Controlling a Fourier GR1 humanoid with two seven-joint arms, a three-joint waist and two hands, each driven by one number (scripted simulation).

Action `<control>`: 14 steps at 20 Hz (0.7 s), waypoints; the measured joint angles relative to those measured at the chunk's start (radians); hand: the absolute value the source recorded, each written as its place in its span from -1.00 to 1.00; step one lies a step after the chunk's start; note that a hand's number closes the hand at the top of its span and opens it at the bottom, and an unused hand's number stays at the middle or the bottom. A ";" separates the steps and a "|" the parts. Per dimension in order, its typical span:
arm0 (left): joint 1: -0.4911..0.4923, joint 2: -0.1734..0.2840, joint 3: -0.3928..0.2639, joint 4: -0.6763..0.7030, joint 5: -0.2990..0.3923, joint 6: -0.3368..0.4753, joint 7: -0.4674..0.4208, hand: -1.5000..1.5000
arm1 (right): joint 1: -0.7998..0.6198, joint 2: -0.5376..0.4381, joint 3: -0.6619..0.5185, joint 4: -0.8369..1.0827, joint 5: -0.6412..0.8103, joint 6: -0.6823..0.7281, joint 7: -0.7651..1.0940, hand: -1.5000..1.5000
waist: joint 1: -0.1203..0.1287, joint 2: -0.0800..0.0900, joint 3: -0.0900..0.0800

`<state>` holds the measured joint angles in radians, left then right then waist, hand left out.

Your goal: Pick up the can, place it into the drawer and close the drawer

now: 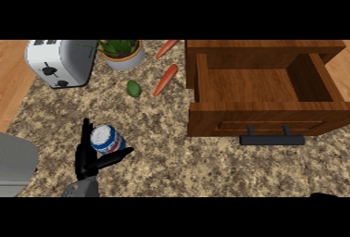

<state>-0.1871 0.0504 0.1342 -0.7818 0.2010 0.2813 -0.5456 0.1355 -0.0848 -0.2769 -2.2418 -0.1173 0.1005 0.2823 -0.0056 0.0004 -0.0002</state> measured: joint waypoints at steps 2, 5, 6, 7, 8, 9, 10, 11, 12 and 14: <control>-0.036 0.008 0.002 0.048 -0.001 -0.028 -0.009 -1.00 | -0.001 -0.002 -0.007 0.001 -0.003 0.004 -0.001 -1.00 | -0.001 0.000 0.000; -0.070 0.014 0.009 0.091 0.009 -0.074 -0.024 1.00 | -0.009 0.007 0.002 0.002 0.010 -0.003 -0.001 -1.00 | -0.001 0.000 0.000; -0.077 0.006 0.002 0.086 0.008 -0.078 -0.019 1.00 | -0.010 0.010 0.002 0.004 0.014 -0.005 -0.004 -1.00 | 0.000 0.000 0.000; -0.090 0.010 0.006 0.105 0.011 -0.095 -0.027 1.00 | -0.012 0.011 0.000 0.004 0.015 -0.007 -0.003 -1.00 | 0.000 0.000 0.000; -0.100 0.008 0.011 0.123 0.015 -0.109 -0.042 1.00 | -0.027 0.005 -0.005 -0.001 0.009 -0.014 0.014 -1.00 | 0.000 0.000 0.001; -0.113 0.014 0.014 0.132 0.019 -0.125 -0.047 1.00 | -0.040 -0.005 -0.015 -0.002 0.002 -0.018 0.029 -1.00 | 0.000 0.000 0.000; -0.121 0.015 0.015 0.140 0.021 -0.137 -0.053 1.00 | -0.024 0.000 -0.016 0.002 0.004 -0.009 0.012 -1.00 | 0.000 0.000 0.000; -0.123 0.015 0.016 0.137 0.024 -0.145 -0.053 1.00 | -0.010 0.004 -0.024 0.013 0.002 0.003 -0.014 -1.00 | 0.000 0.000 0.000; -0.138 0.010 0.017 0.144 0.026 -0.142 -0.053 1.00 | -0.002 -0.002 -0.039 0.006 -0.015 0.011 -0.010 -1.00 | -0.001 0.000 0.000; -0.145 0.006 0.009 0.128 0.024 -0.145 -0.043 1.00 | -0.005 -0.002 -0.039 0.003 -0.011 0.011 -0.008 -1.00 | 0.000 0.000 0.000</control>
<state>-0.3324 0.0564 0.1434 -0.6538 0.2248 0.1367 -0.5889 0.1301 -0.0863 -0.3156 -2.2393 -0.1280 0.1116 0.2739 -0.0056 0.0000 0.0001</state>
